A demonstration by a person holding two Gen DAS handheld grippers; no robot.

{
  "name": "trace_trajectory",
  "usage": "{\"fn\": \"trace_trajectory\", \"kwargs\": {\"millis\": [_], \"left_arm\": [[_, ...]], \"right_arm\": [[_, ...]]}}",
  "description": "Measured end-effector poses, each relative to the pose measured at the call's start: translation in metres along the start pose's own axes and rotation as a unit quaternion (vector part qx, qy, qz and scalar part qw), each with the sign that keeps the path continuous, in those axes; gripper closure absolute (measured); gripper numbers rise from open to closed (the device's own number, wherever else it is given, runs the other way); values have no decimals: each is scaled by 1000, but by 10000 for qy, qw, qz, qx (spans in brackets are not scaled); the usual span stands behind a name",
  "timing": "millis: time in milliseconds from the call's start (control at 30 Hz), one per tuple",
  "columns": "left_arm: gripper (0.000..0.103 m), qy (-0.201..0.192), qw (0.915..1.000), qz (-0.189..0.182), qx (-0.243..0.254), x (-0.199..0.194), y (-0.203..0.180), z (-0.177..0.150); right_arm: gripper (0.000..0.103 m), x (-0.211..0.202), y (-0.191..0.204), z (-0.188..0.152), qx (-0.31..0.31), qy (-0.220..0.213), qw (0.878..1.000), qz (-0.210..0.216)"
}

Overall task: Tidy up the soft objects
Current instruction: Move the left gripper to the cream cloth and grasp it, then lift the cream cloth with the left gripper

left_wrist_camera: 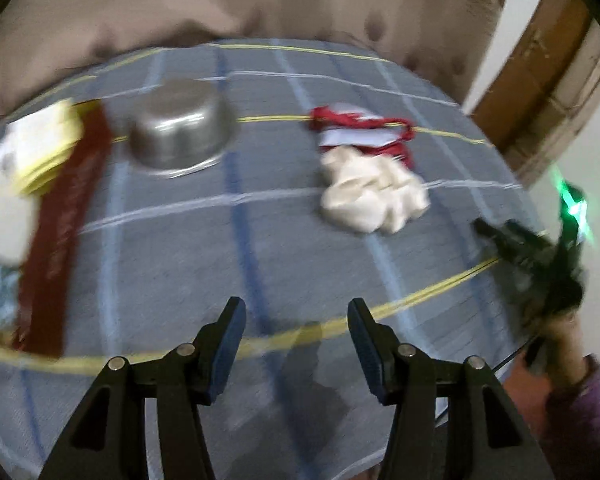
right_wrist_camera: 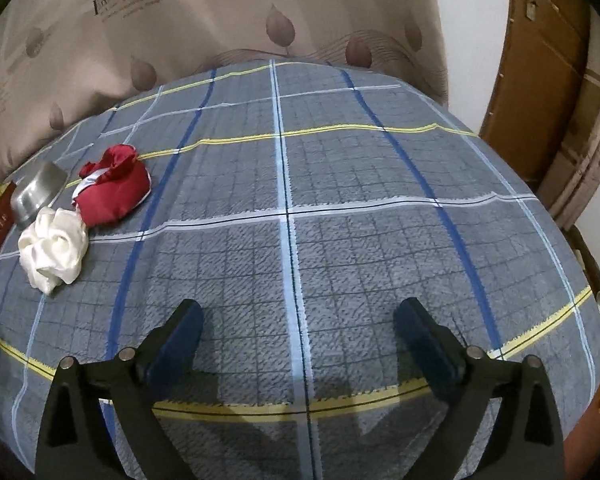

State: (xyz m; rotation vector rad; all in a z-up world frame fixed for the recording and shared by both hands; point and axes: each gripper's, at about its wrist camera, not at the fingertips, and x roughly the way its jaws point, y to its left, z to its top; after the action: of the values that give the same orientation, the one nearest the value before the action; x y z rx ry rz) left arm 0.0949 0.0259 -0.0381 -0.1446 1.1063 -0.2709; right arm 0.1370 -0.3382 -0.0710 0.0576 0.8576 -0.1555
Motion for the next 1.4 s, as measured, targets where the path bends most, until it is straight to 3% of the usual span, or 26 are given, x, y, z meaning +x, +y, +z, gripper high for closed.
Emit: {"fn": "trace_trajectory", "kwargs": {"millis": [267,400,567,767,833,867,933,1000,1133,1400], "left_arm": [[49,417,9971,-594,239,53,-16,55],[49,474,9961,-710,207,74,-16,73],[48,471,9903,-1305,-69,86,-10,89],[48,640,9844,-1638,68,99,-30,99],[49,568,9866,-1521,150,101,-38,99],[50,523,9871,-1497,240,100,-41,98],[96,454,9886,-1353,490,100,-51,95],[98,551,9884,-1316,517,104,-57,90],[98,225,9915,-1238,331,84,-51,73],[98,-281,9908,-1214,-536,20,10,50]], "right_arm": [[5,-3,-4,-1,114,-91,9996,240],[5,-2,-4,0,80,-94,9995,299],[5,-3,-3,0,64,-95,9994,328],[5,-3,-3,0,79,-102,9993,348],[5,-3,-4,0,83,-102,9993,351],[5,-2,-4,0,81,-102,9993,352],[5,-2,-3,0,76,-99,9993,349],[5,-1,-3,1,67,-89,9994,338],[5,-1,-2,2,50,-78,9994,322],[5,0,-1,2,10,-74,9997,244]]}}
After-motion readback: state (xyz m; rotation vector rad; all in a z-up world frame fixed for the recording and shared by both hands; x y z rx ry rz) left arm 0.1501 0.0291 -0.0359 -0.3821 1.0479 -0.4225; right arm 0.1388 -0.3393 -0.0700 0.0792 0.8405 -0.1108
